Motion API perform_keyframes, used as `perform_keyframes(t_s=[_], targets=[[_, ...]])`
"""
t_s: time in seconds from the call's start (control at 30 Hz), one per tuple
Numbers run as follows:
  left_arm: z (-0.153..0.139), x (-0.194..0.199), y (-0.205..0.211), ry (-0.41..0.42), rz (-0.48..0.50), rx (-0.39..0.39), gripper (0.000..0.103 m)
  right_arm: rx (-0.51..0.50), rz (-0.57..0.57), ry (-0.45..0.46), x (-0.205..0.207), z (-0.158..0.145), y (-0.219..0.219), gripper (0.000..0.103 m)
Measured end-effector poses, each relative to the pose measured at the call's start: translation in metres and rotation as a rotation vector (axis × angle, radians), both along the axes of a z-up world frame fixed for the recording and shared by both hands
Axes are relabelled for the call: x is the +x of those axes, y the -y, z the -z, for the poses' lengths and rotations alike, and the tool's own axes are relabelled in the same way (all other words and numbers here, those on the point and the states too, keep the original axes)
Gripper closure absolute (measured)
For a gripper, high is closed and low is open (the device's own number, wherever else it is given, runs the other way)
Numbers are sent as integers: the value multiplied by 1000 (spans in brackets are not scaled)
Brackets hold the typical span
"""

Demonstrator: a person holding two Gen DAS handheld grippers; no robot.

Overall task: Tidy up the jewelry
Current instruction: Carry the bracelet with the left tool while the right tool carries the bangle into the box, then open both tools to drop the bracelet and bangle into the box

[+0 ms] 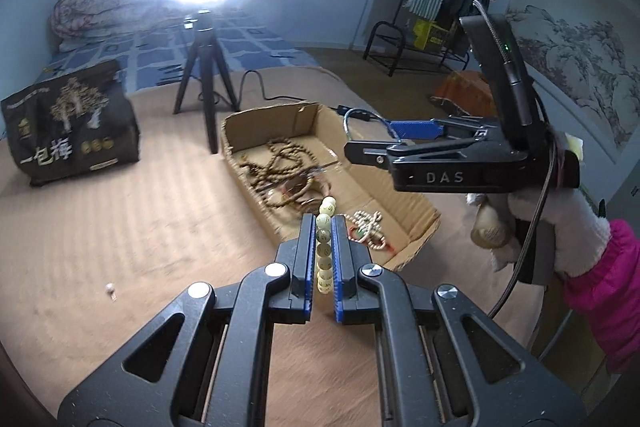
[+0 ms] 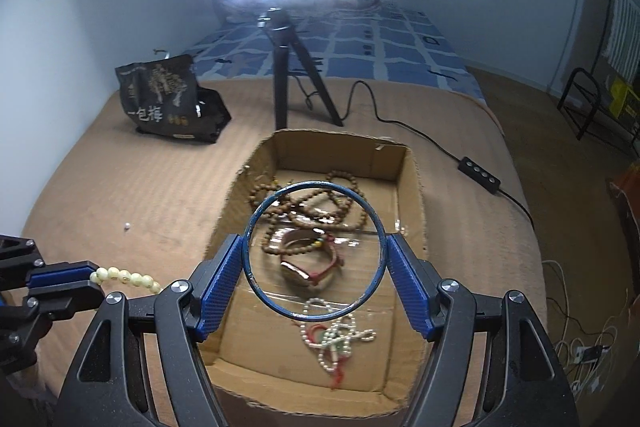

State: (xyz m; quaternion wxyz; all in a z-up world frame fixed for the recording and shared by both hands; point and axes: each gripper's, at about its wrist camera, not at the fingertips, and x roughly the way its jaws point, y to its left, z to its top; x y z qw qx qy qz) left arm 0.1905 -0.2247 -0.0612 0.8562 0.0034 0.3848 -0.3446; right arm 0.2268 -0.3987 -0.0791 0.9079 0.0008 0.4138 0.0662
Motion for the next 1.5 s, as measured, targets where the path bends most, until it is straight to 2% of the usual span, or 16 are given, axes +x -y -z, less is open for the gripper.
perform_keyframes(t_s=[0.3, 0.6, 0.87, 1.5], targets=[[4, 11, 33, -2, 17, -6, 98, 60, 47, -17, 10, 9, 29, 31], [15, 15, 46, -34, 29, 10, 98, 94, 72, -29, 13, 16, 39, 31], [20, 15, 45, -53, 29, 24, 97, 126, 80, -61, 16, 19, 42, 28], [17, 14, 12, -56, -29, 29, 96, 112, 104, -9, -1, 0, 32, 28]])
